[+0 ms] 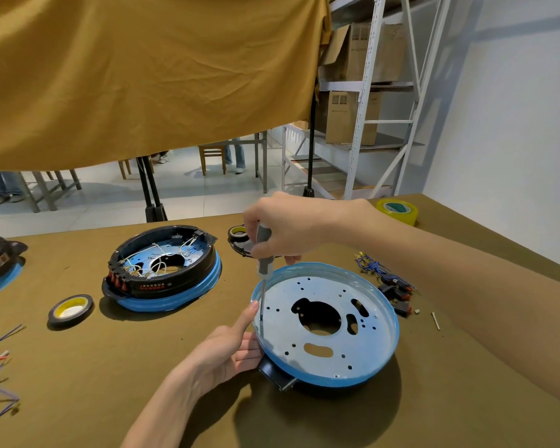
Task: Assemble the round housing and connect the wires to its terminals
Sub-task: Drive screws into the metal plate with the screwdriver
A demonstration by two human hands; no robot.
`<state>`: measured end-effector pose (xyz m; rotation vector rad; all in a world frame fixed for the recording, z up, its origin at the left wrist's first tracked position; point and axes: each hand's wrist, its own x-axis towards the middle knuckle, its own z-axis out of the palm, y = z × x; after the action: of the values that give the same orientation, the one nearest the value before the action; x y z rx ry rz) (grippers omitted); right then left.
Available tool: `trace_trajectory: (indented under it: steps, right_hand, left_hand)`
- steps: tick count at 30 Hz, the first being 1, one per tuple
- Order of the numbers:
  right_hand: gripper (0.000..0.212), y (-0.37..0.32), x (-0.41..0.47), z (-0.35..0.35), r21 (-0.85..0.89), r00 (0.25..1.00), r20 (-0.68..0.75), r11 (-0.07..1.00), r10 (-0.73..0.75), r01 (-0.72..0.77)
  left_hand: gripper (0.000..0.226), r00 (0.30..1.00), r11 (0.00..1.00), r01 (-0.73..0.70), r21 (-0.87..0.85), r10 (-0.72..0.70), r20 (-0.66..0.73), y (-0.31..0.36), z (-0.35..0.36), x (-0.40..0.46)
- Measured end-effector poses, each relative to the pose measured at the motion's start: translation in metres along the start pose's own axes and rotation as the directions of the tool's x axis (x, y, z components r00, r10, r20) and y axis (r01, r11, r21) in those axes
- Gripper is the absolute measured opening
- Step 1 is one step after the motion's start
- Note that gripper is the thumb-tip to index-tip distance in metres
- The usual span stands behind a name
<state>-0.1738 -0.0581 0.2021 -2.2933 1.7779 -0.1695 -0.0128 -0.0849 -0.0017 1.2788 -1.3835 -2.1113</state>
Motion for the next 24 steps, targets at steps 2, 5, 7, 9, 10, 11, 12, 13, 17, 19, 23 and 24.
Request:
trace_trajectory:
  steps: [2,5,7,9,10,11,12,13,17,19,23,24]
  right_hand:
    - [0.019,-0.0012,0.0019,0.0029,-0.045,1.000,-0.025,0.999,0.002,-0.004]
    - [0.026,-0.0025,0.0005,-0.0008,-0.085,0.998,0.058,0.996,0.017,-0.012]
    - [0.025,-0.0020,-0.0004,-0.0024,-0.092,0.996,0.081,0.996,0.023,-0.016]
    - [0.023,-0.0024,-0.0002,-0.0003,-0.085,0.998,0.060,0.996,0.023,-0.018]
    - [0.025,-0.0024,0.0002,0.0008,-0.084,0.999,0.044,0.996,0.021,-0.017]
    - [0.027,-0.0025,0.0005,0.0018,-0.090,0.999,0.031,0.996,0.022,-0.019]
    - [0.027,-0.0022,0.0004,0.0020,-0.098,0.999,0.026,0.995,0.023,-0.020]
    - [0.027,-0.0017,0.0002,0.0019,-0.104,0.999,0.032,0.994,0.021,-0.018]
    - [0.020,0.0013,-0.0021,-0.0018,-0.112,0.998,0.059,0.994,0.003,0.003]
    - [0.018,0.0024,-0.0032,-0.0041,-0.102,0.998,0.063,0.995,-0.002,0.008]
    - [0.022,0.0041,-0.0037,-0.0027,-0.079,1.000,0.015,0.997,-0.001,0.002]
    - [0.022,0.0048,-0.0036,-0.0027,-0.084,1.000,0.000,0.996,-0.001,0.001]
  left_hand:
    - [0.072,1.000,1.000,0.001,-0.008,-0.001,-0.014,0.0005,0.0006,-0.0006]
    - [0.074,1.000,1.000,0.009,-0.018,-0.009,-0.020,0.0001,0.0003,0.0000]
    - [0.074,1.000,1.000,0.011,-0.013,-0.011,-0.017,-0.0005,-0.0003,0.0000]
    - [0.072,1.000,1.000,0.010,-0.012,-0.010,-0.014,-0.0008,-0.0006,-0.0002]
    - [0.072,1.000,1.000,0.011,-0.012,-0.011,-0.017,-0.0006,-0.0006,-0.0004]
    - [0.073,1.000,1.000,0.010,-0.011,-0.010,-0.018,-0.0005,-0.0005,-0.0005]
    - [0.073,1.000,1.000,0.008,-0.012,-0.008,-0.017,-0.0006,-0.0005,-0.0008]
    - [0.072,1.000,1.000,0.007,-0.014,-0.007,-0.016,-0.0007,-0.0005,-0.0007]
    - [0.075,1.000,0.999,0.015,-0.042,-0.016,-0.018,-0.0009,0.0007,0.0006]
    - [0.079,0.999,0.999,0.018,-0.035,-0.019,-0.027,-0.0012,0.0008,0.0024]
    - [0.081,0.999,0.999,0.026,-0.020,-0.027,-0.022,-0.0017,-0.0015,0.0040]
    - [0.081,0.999,0.999,0.026,-0.020,-0.026,-0.018,-0.0018,-0.0019,0.0039]
